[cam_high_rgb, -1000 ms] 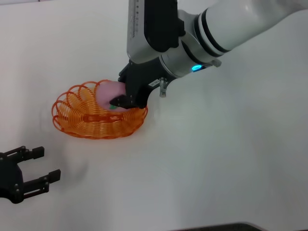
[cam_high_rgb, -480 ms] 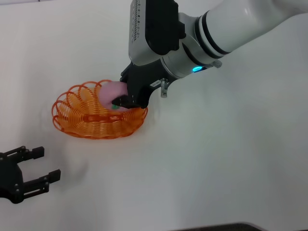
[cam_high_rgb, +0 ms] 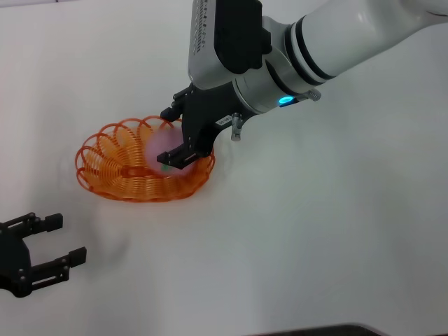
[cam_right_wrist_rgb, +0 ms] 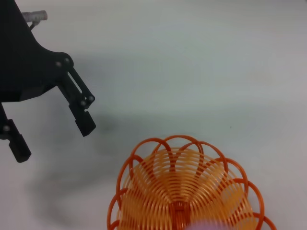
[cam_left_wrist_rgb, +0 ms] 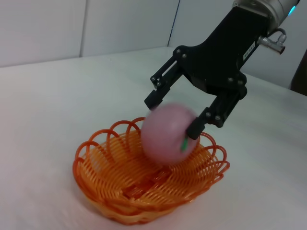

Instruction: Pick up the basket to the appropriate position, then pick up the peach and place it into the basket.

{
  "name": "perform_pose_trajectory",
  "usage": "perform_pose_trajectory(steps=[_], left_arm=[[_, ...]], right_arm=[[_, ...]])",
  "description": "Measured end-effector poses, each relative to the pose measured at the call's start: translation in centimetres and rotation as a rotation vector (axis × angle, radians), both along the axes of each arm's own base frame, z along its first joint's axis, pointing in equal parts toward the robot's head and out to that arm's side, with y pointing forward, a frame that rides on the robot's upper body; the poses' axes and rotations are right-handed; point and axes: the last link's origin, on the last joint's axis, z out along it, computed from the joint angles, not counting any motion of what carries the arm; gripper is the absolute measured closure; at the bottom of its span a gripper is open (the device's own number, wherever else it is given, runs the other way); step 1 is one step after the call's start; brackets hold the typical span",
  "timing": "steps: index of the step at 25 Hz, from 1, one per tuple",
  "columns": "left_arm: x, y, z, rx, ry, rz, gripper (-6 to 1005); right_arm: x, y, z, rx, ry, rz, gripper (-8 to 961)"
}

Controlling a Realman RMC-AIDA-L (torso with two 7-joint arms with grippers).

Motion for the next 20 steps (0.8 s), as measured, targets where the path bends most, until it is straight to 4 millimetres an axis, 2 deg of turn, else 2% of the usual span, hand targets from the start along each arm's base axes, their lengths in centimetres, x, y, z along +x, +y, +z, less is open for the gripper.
perform_pose_trajectory(steps=[6,11,15,20], left_arm=[[-0.2,-0.2,0.2,0.004,0.004,0.007,247],[-0.3,-0.3,0.2,0.005,0.005,0.009,247],[-0.3,-0.3,0.2,0.005,0.006,0.010,247],[-0.2,-0.2,0.2,0.005,0.007,0.006,247]], right_arm=[[0.0,0.2,0.1,0.016,0.004,0.001,49],[0.0,0.2,0.1,0.017,0.005,0.000,-2],[0.0,-0.1,0.4,0.015,0.029,0.003,1],[0.5,-0.8,2.5,0.019,0.120,-0.017,5]])
